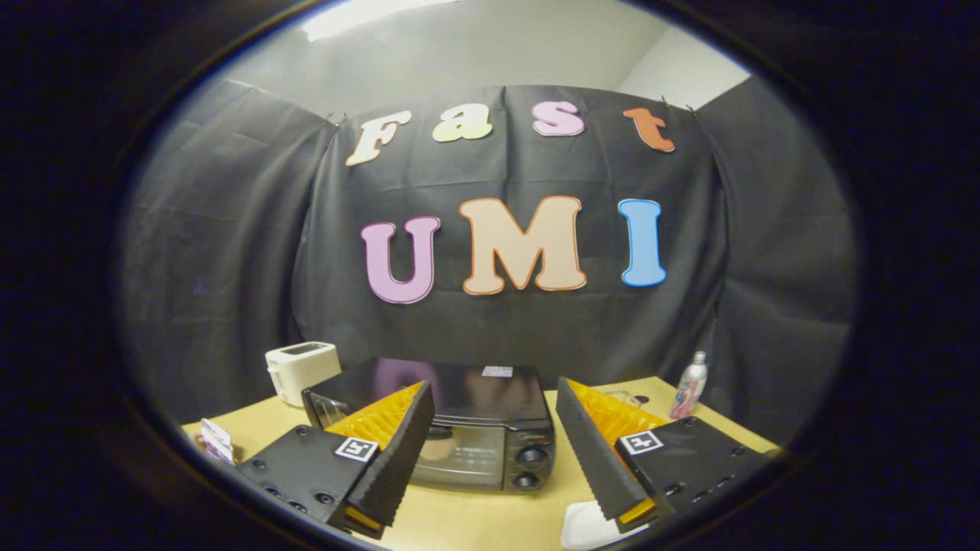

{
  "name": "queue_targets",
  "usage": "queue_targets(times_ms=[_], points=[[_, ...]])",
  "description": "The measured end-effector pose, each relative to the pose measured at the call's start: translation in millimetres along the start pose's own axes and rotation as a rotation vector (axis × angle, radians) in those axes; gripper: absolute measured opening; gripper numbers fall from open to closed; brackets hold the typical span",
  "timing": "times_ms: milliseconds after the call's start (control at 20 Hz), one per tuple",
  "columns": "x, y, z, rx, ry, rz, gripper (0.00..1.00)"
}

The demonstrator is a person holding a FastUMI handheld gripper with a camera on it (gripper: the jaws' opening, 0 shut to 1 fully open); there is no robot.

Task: Open the toaster oven, put the food inside, and close the toaster oven door.

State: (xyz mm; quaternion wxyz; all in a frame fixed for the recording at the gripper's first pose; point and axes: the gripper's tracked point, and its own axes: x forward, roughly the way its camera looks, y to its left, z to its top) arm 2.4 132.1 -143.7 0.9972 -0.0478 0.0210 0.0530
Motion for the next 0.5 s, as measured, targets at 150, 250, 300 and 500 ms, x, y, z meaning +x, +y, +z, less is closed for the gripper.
queue_targets(times_ms=[150, 250, 300, 500], points=[[-18, -4, -3, 0.011, 0.018, 0.022, 1.00], [-28, -8, -7, 0.041, 0.022, 0.036, 1.00], [-32, -11, -10, 0.055, 0.025, 0.039, 1.00], [-38, -16, -16, 0.128, 0.041, 0.071, 1.00]])
